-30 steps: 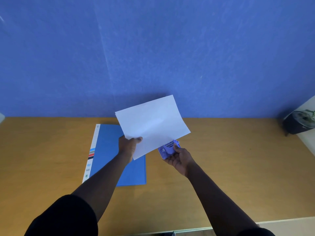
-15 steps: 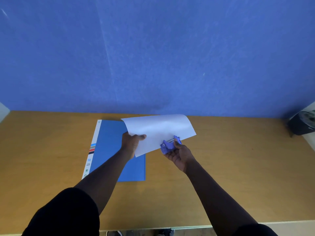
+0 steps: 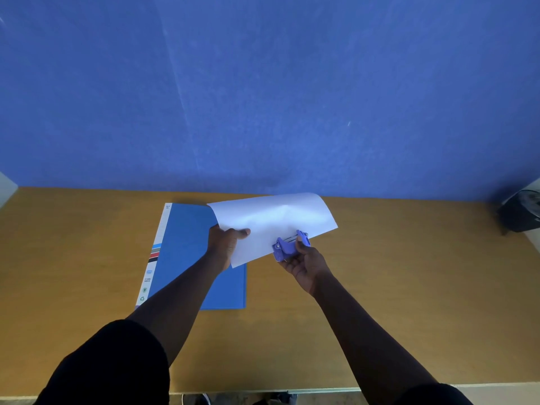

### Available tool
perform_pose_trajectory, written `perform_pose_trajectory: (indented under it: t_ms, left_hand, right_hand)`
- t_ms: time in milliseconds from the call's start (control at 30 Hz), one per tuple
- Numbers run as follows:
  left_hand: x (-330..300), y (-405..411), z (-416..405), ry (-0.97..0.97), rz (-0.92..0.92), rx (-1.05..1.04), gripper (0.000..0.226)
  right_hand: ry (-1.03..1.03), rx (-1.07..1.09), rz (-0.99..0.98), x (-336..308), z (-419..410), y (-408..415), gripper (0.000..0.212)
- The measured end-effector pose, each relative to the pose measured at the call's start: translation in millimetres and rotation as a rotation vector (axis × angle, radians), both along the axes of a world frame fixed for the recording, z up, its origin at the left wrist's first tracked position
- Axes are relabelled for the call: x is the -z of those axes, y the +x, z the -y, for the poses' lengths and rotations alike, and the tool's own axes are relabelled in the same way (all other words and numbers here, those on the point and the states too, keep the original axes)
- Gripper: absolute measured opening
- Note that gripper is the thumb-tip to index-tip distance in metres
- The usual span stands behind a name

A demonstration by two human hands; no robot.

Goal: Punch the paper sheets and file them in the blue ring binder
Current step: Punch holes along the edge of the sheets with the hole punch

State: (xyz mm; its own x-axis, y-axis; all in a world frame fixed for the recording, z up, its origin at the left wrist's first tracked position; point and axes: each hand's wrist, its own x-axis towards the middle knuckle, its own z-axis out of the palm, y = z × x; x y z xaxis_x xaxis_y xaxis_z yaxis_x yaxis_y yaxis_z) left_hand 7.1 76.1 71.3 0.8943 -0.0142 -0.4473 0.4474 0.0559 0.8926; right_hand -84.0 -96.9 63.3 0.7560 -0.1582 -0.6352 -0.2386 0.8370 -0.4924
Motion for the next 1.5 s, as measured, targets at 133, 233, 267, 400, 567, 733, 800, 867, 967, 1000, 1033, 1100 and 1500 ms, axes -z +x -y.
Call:
perform_pose_trajectory:
  t_ms: [133, 233, 267, 400, 567, 733, 800, 867, 967, 1000, 1033, 1100, 1500]
  left_hand:
    - [2.8, 2.7, -0.1, -0.001, -0.01, 0.0, 0.031]
    - [3.8, 2.2, 0.6, 0.012, -0.027, -0.003, 0.025]
    - [4.5, 2.2, 0.5, 0.017, -0.029, -0.004, 0.025]
    - [6.9, 3.0, -1.7, 0.017, -0.021, -0.004, 0.026]
    - [7.1, 3.0, -2.9, 0.017, -0.018, -0.011, 0.028]
    - [7.9, 2.4, -3.3, 0.01, -0.011, -0.026, 0.027]
    - [7.8, 1.9, -4.1, 0.004, -0.006, -0.028, 0.026]
    - [7.7, 1.6, -5.2, -0.01, 0.0, -0.027, 0.025]
    - [9.4, 2.5, -7.7, -0.015, -0.002, -0.025, 0.026]
    - [9.7, 2.8, -8.3, -0.015, -0.004, -0.024, 0.026]
    - [10.2, 3.2, -9.1, -0.015, -0.006, -0.025, 0.027]
    - [9.9, 3.8, -9.7, -0.018, -0.011, -0.028, 0.026]
    - [12.9, 11.3, -19.7, -0.017, -0.026, -0.021, 0.027]
  right_hand:
    - [0.008, 0.007, -0.004, 2.7, 2.4, -0.2, 0.029]
    - [0.007, 0.018, -0.004, 5.6, 2.7, -0.2, 0.036]
    - [0.011, 0.017, 0.002, 5.7, 2.5, -0.5, 0.036]
    - [0.021, 0.002, 0.019, 6.0, 2.6, -1.7, 0.031]
    - [0.025, -0.022, 0.014, 9.8, 1.7, -0.7, 0.028]
    - [0.03, -0.013, 0.01, 9.9, -3.1, 1.9, 0.035]
    - [0.033, -0.014, 0.003, 9.6, -4.5, 2.6, 0.032]
    - [0.039, -0.016, 0.005, 8.9, -6.0, 3.1, 0.024]
    - [0.045, -0.013, 0.011, 7.8, -7.6, 3.5, 0.019]
    - [0.042, -0.012, 0.011, 7.4, -8.1, 3.5, 0.022]
    - [0.037, -0.01, 0.01, 7.8, -8.8, 3.9, 0.025]
    - [0.031, -0.006, 0.01, 7.8, -10.1, 4.4, 0.028]
    - [-0.01, 0.02, -0.008, 11.2, -13.9, 10.4, 0.038]
